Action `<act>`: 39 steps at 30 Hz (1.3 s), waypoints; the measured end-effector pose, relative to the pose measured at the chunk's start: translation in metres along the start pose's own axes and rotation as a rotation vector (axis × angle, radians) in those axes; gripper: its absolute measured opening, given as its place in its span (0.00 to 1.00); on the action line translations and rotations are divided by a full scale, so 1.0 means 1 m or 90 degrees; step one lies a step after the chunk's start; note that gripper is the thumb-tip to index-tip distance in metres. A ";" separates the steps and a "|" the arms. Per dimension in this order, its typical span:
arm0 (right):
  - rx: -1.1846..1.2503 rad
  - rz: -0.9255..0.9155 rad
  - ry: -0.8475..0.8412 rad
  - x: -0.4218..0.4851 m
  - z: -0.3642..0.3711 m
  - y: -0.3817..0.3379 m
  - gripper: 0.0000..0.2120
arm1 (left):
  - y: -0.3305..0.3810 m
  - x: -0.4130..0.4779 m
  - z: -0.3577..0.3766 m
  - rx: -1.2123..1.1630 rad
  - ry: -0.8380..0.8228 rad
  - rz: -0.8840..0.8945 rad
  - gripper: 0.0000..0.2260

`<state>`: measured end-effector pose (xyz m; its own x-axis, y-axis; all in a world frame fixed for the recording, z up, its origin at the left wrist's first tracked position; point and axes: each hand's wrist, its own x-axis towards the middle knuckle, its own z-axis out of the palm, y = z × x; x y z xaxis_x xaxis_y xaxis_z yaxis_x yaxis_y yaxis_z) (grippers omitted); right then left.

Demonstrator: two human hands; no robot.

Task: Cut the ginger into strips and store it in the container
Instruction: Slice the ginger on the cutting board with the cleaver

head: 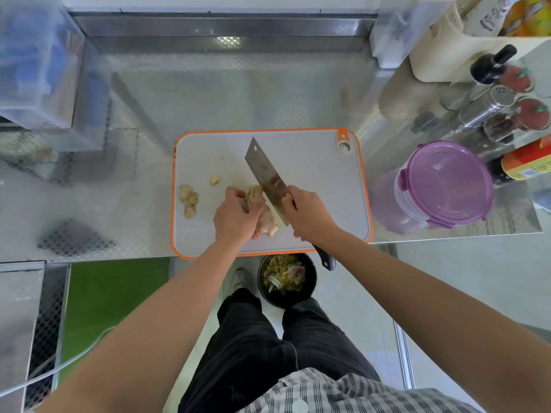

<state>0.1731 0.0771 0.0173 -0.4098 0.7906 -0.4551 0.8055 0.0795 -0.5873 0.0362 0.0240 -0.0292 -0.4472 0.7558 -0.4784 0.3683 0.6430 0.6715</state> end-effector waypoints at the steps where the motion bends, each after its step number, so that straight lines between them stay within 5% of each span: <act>1: -0.001 -0.002 0.001 0.000 0.000 0.000 0.10 | 0.000 0.000 0.000 -0.002 -0.001 -0.001 0.14; 25: -0.159 0.011 -0.004 0.013 0.013 -0.011 0.08 | 0.005 0.000 -0.002 -0.005 -0.017 -0.021 0.15; 33: -0.066 -0.022 0.013 0.021 0.016 0.006 0.09 | 0.000 0.003 -0.005 -0.010 -0.030 -0.016 0.15; 39: 0.146 -0.001 0.074 0.019 -0.022 0.008 0.10 | -0.005 0.011 -0.002 0.148 0.084 0.029 0.22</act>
<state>0.1811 0.1056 0.0184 -0.3481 0.8562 -0.3817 0.6816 -0.0484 -0.7301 0.0278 0.0287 -0.0366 -0.5221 0.7721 -0.3624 0.5615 0.6309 0.5354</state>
